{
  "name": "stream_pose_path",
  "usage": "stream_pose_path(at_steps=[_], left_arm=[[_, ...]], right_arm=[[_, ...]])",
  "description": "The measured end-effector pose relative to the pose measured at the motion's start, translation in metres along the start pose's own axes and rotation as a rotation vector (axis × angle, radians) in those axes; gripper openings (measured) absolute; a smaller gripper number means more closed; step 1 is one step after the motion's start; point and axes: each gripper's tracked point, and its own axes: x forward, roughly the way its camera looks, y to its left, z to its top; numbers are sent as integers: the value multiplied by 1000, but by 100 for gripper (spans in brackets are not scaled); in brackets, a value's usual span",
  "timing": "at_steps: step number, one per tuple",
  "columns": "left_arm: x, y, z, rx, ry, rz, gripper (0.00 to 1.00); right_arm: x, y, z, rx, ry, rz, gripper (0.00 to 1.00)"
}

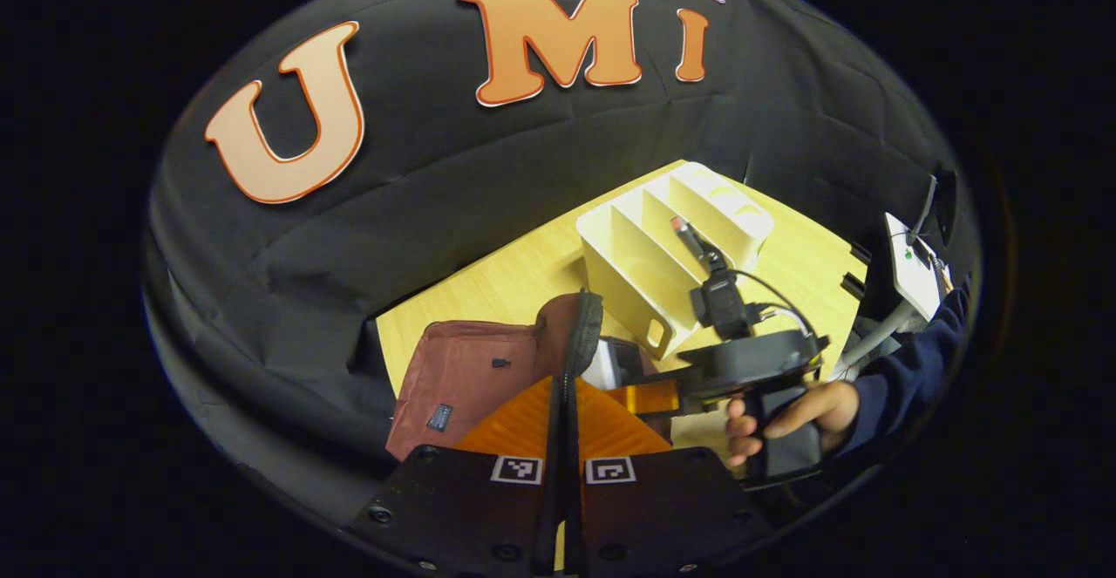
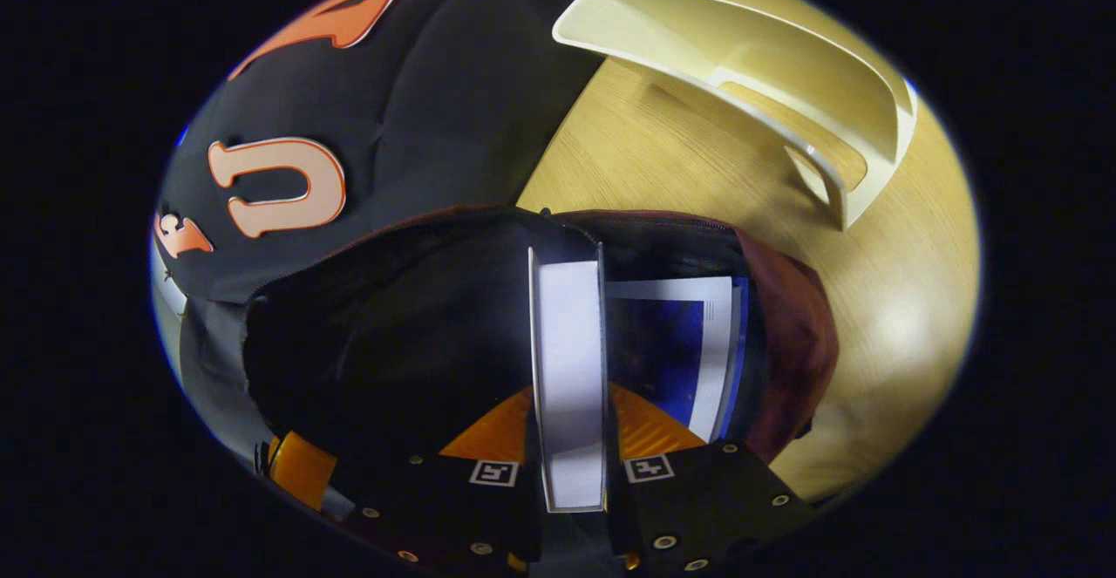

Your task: Open the schoolbag, grab two books from the bookshelf and put them into the schoolbag.

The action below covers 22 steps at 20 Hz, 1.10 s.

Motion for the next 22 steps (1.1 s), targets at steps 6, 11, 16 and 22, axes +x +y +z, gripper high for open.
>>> stream_pose_path(at_steps=[6, 11, 16, 22], left_arm=[[1, 17, -3, -11, -3, 55, 4], [11, 19, -11, -56, 4, 59, 7], [19, 1, -11, -66, -2, 29, 10], [42, -40, -17, -86, 7, -18, 32]], right_arm=[[21, -11, -13, -17, 43, -90, 37], [-11, -12, -2, -135, 74, -163, 72], [-68, -5, 69, -275, -67, -183, 97], [-151, -32, 140, -374, -239, -274, 97]])
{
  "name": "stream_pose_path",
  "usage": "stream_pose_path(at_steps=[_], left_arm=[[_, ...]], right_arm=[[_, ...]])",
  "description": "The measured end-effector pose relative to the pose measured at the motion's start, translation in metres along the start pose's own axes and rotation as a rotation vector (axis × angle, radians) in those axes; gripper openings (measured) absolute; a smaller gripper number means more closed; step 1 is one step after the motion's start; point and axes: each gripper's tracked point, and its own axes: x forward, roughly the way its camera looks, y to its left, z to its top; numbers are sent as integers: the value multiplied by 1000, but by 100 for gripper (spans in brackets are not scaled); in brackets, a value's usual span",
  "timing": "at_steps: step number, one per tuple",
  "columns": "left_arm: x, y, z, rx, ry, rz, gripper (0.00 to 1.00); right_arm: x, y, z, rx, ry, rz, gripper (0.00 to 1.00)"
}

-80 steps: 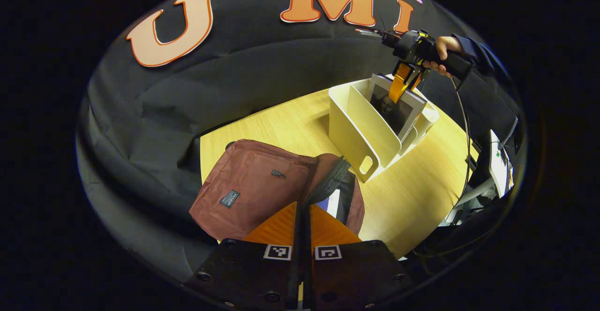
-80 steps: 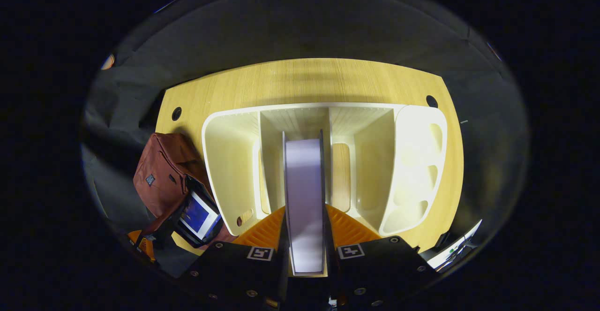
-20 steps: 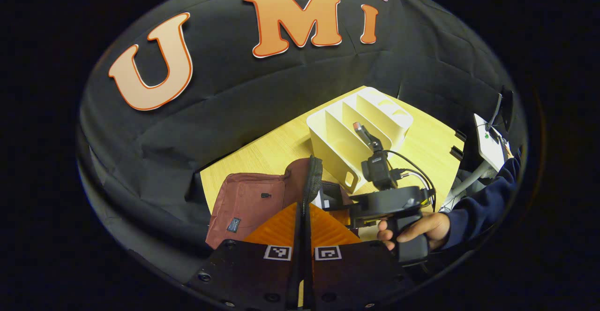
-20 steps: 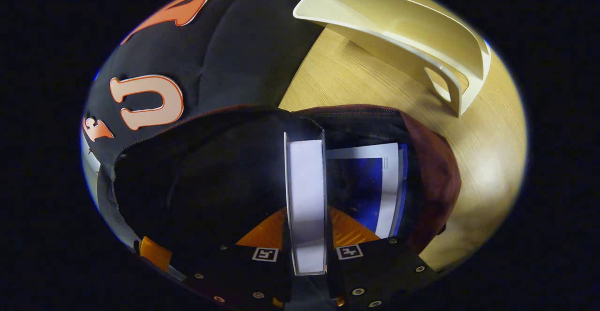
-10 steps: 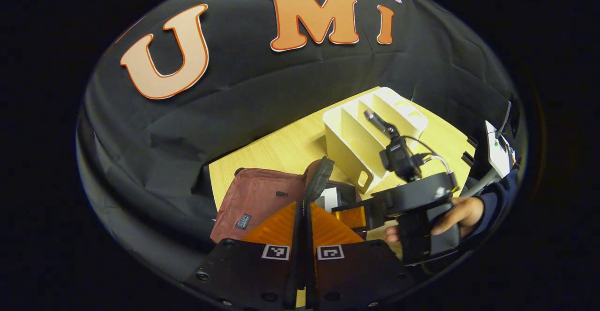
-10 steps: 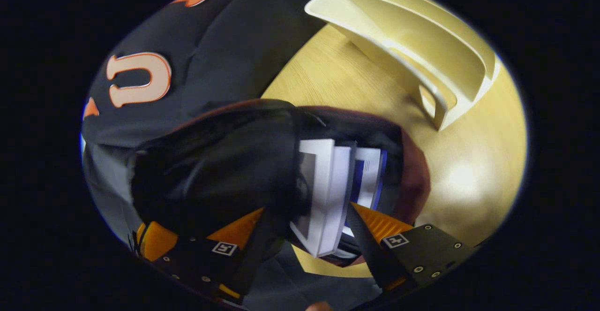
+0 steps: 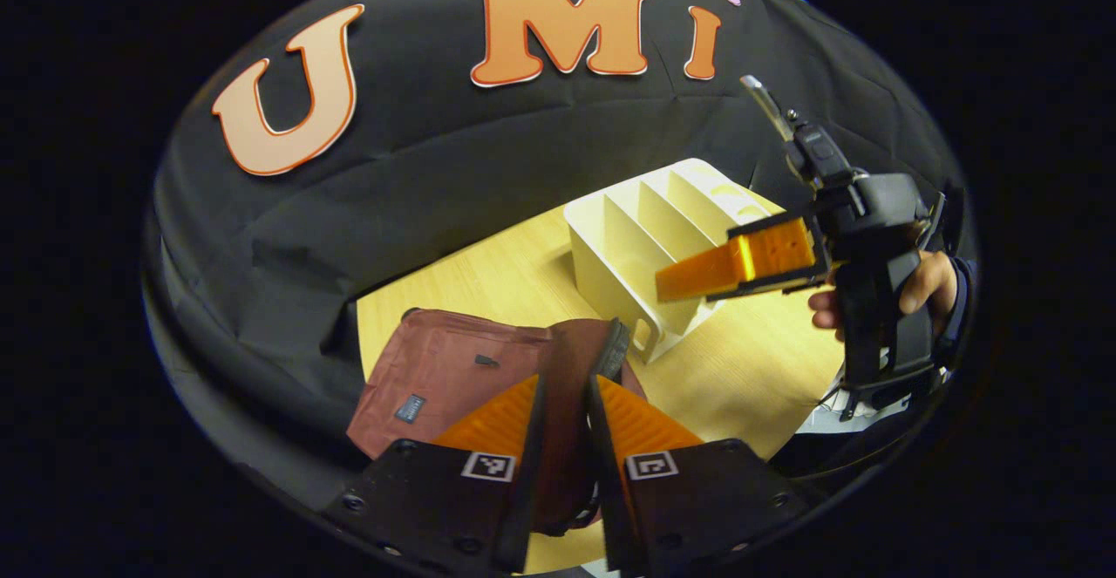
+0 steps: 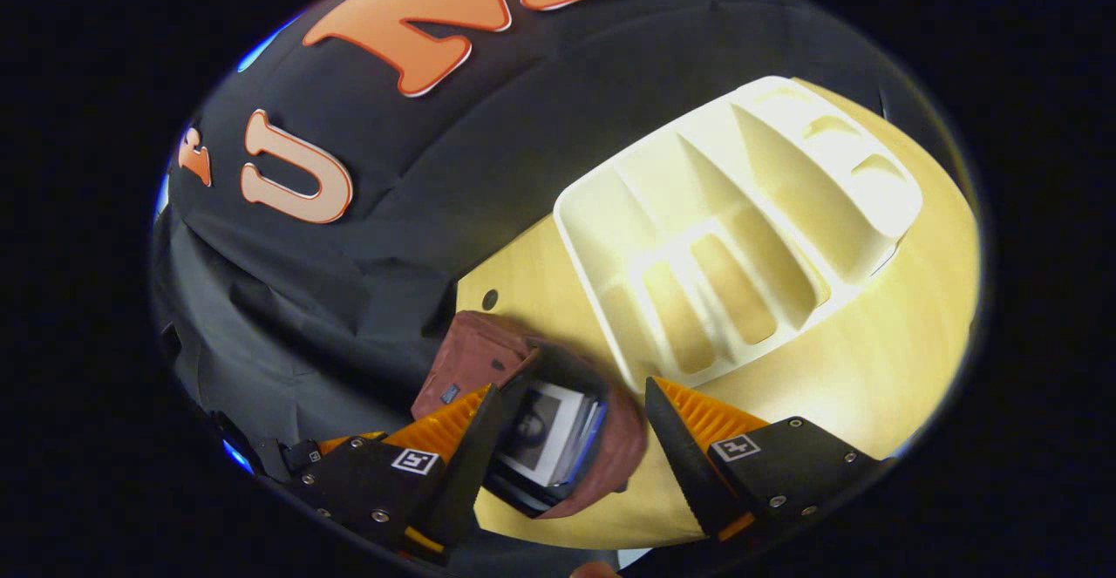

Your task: Open the schoolbag, grab two books from the bookshelf and put them into the schoolbag.

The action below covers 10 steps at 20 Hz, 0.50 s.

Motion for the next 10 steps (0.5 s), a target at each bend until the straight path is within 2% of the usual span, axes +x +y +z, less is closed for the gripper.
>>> stream_pose_path(at_steps=[1, 3, 4, 5, 7, 8, 10], left_arm=[[4, -10, -2, -13, 7, -15, 49], [11, -27, -8, -32, 20, -26, 59], [14, -32, -11, -36, 25, -10, 74], [18, -38, -11, -35, 32, 5, 74], [24, -53, -9, -52, 32, 19, 96], [22, -62, -4, -65, 17, 27, 100], [24, -76, 16, -88, -34, 57, 100]], right_arm=[[-8, -12, 12, -13, -30, -13, 98], [-24, -34, 30, -39, -75, -49, 97], [-30, -47, 38, -57, -84, -81, 97], [-37, -60, 44, -77, -87, -114, 97], [-56, -75, 66, -115, -151, -138, 98], [-66, -81, 77, -140, -187, -144, 98], [-84, -85, 100, -204, -265, -154, 97]])
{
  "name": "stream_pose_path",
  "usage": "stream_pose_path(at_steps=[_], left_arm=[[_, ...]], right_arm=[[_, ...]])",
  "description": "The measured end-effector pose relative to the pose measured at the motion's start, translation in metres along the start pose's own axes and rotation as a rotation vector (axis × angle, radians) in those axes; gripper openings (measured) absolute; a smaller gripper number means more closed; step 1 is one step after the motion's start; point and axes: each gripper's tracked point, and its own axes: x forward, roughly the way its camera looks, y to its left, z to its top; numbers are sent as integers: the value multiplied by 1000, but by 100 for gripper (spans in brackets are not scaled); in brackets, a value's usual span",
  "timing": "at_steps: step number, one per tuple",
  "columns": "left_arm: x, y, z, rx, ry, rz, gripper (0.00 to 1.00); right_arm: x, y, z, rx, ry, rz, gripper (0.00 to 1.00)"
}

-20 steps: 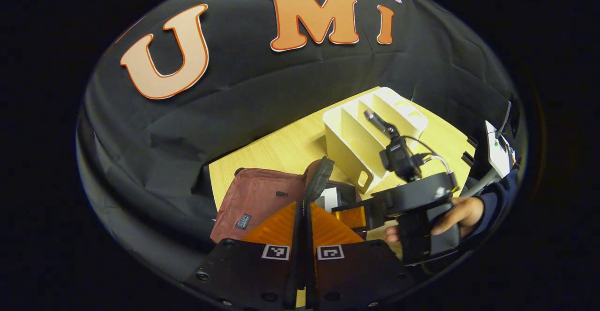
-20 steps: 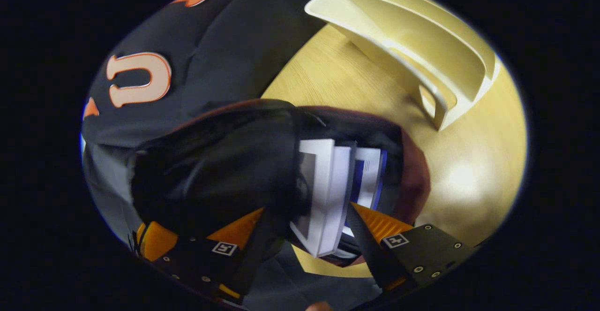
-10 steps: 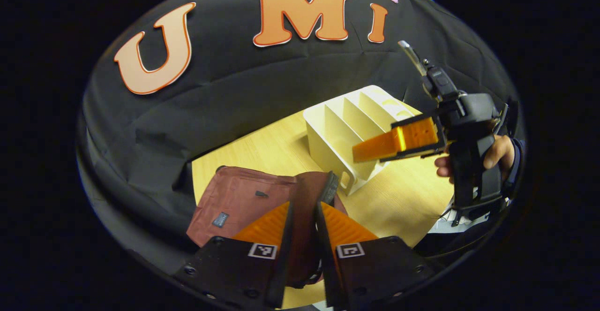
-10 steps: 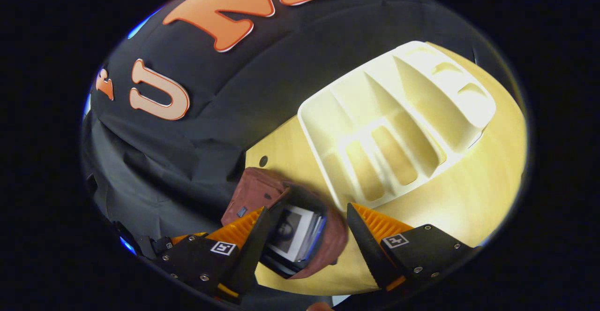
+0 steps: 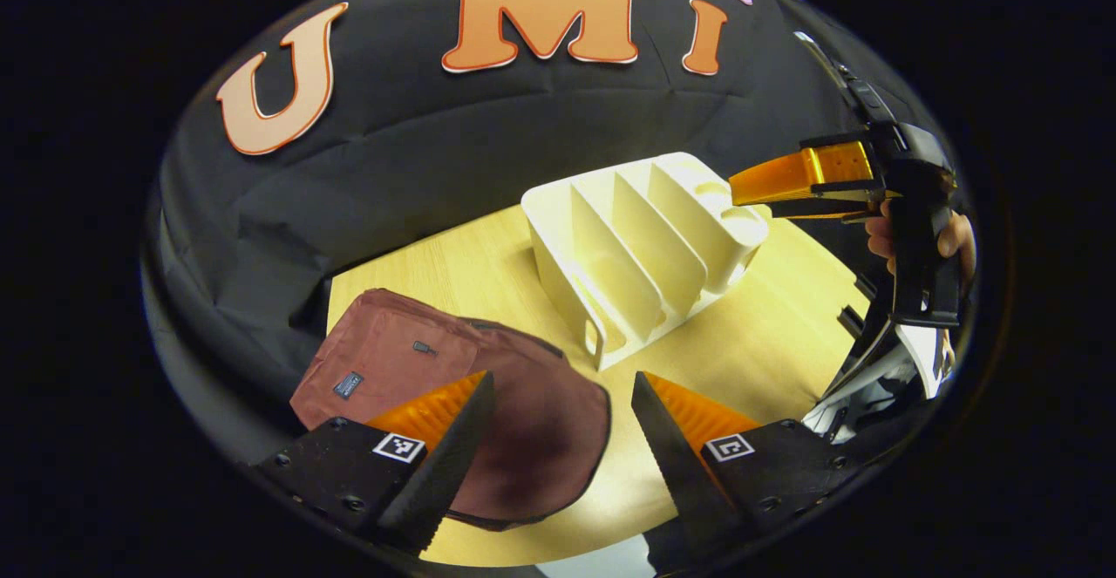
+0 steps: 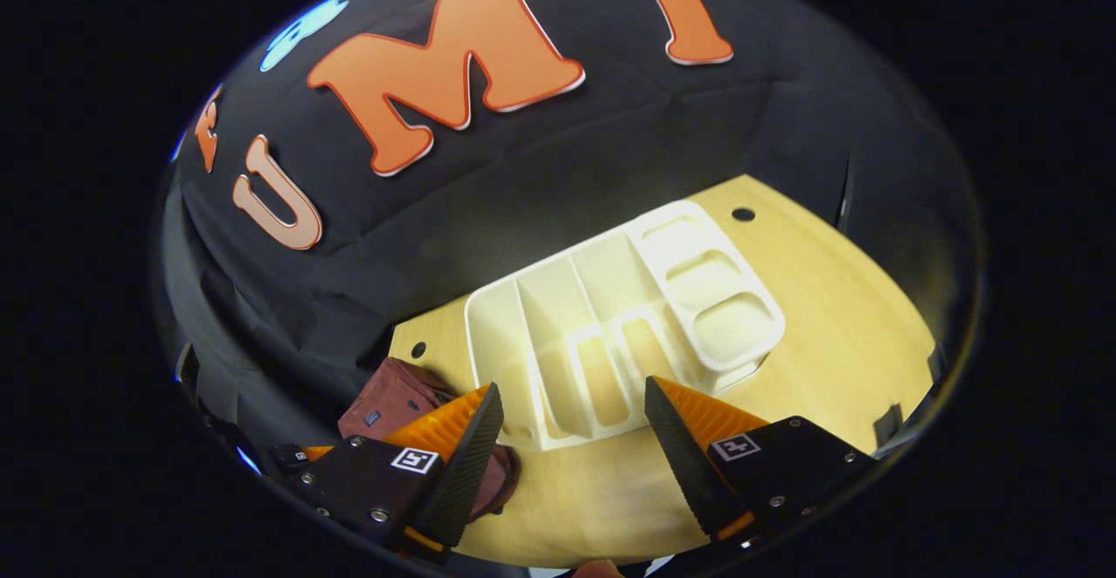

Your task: Open the schoolbag, grab two books from the bookshelf and put them into the schoolbag.

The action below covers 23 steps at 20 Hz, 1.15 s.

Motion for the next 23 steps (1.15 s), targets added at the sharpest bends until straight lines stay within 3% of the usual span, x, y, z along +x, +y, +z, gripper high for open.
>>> stream_pose_path(at_steps=[5, 9, 17, 20, 23], left_arm=[[-18, -40, 64, -45, -207, 82, 100], [-37, -49, 110, -48, -377, 162, 100], [-88, -64, 183, -96, -671, 303, 100], [-109, -67, 201, -133, -802, 342, 99], [-127, -72, 203, -137, -850, 392, 100]], right_arm=[[-41, -13, 61, -207, -234, -29, 97], [-76, -17, 88, -294, -351, -29, 97], [-123, -31, 137, -362, -561, -32, 96], [-135, -35, 140, -375, -603, -7, 96], [-139, -37, 134, -361, -616, 24, 96]])
